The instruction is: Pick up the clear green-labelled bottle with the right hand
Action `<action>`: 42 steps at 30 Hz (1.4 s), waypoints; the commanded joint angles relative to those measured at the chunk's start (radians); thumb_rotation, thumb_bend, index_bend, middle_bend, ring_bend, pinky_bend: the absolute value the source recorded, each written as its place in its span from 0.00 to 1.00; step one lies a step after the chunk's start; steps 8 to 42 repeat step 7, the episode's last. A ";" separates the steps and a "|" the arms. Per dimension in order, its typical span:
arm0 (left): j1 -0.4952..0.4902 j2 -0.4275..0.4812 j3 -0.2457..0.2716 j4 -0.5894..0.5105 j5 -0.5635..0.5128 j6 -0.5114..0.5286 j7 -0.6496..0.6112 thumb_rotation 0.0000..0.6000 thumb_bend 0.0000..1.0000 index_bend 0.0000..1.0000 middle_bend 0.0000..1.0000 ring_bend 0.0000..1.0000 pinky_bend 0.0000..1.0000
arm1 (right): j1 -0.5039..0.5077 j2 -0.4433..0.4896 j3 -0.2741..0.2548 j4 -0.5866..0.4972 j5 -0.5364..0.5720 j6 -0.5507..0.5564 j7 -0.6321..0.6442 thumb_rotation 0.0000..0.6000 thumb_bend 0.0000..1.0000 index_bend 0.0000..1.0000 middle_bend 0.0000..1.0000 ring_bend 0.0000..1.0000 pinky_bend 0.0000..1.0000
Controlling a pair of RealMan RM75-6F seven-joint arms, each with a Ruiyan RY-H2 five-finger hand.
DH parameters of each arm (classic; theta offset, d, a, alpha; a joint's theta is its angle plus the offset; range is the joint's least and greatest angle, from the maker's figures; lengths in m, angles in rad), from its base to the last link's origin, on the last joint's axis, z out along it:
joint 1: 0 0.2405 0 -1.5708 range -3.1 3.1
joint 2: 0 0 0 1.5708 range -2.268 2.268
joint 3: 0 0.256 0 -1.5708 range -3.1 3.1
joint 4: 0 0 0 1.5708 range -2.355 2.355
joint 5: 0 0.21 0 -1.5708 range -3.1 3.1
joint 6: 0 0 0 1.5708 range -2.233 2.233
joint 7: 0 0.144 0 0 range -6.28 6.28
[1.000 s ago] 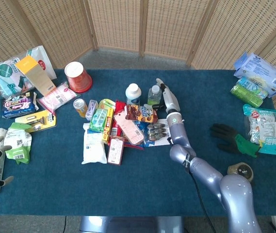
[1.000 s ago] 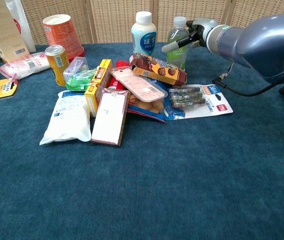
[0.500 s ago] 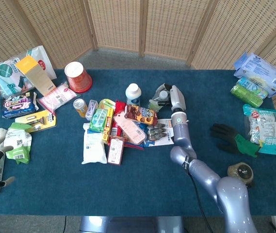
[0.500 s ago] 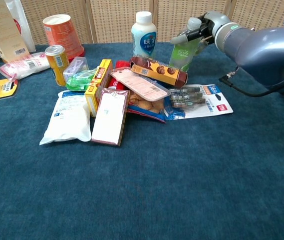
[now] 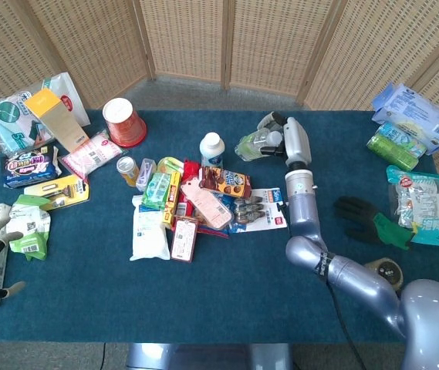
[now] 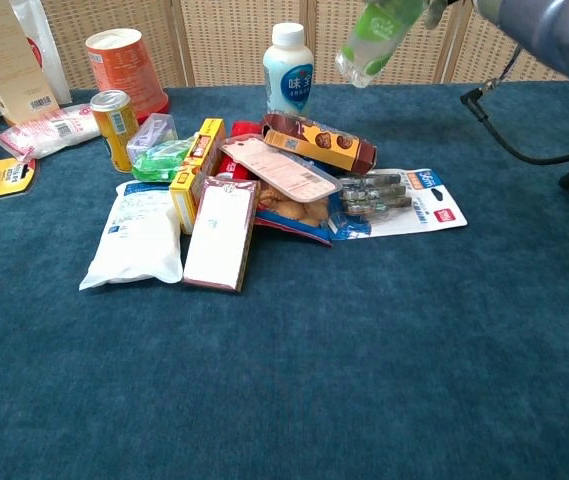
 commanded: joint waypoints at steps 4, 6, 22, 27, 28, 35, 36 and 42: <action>-0.003 0.017 0.003 0.013 0.022 -0.003 -0.048 1.00 0.00 0.24 0.00 0.00 0.00 | -0.065 0.229 0.094 -0.394 0.109 0.210 -0.253 1.00 0.05 0.58 0.87 0.51 0.75; -0.002 0.020 0.005 0.014 0.032 0.000 -0.058 1.00 0.00 0.24 0.00 0.00 0.00 | -0.070 0.256 0.105 -0.450 0.124 0.238 -0.281 1.00 0.05 0.58 0.87 0.51 0.75; -0.001 0.022 0.007 0.014 0.038 0.002 -0.063 1.00 0.00 0.24 0.00 0.00 0.00 | -0.071 0.271 0.113 -0.481 0.134 0.254 -0.295 1.00 0.05 0.58 0.87 0.51 0.75; -0.001 0.022 0.007 0.014 0.038 0.002 -0.063 1.00 0.00 0.24 0.00 0.00 0.00 | -0.071 0.271 0.113 -0.481 0.134 0.254 -0.295 1.00 0.05 0.58 0.87 0.51 0.75; -0.001 0.022 0.007 0.014 0.038 0.002 -0.063 1.00 0.00 0.24 0.00 0.00 0.00 | -0.071 0.271 0.113 -0.481 0.134 0.254 -0.295 1.00 0.05 0.58 0.87 0.51 0.75; -0.001 0.022 0.007 0.014 0.038 0.002 -0.063 1.00 0.00 0.24 0.00 0.00 0.00 | -0.071 0.271 0.113 -0.481 0.134 0.254 -0.295 1.00 0.05 0.58 0.87 0.51 0.75; -0.001 0.022 0.007 0.014 0.038 0.002 -0.063 1.00 0.00 0.24 0.00 0.00 0.00 | -0.071 0.271 0.113 -0.481 0.134 0.254 -0.295 1.00 0.05 0.58 0.87 0.51 0.75; -0.001 0.022 0.007 0.014 0.038 0.002 -0.063 1.00 0.00 0.24 0.00 0.00 0.00 | -0.071 0.271 0.113 -0.481 0.134 0.254 -0.295 1.00 0.05 0.58 0.87 0.51 0.75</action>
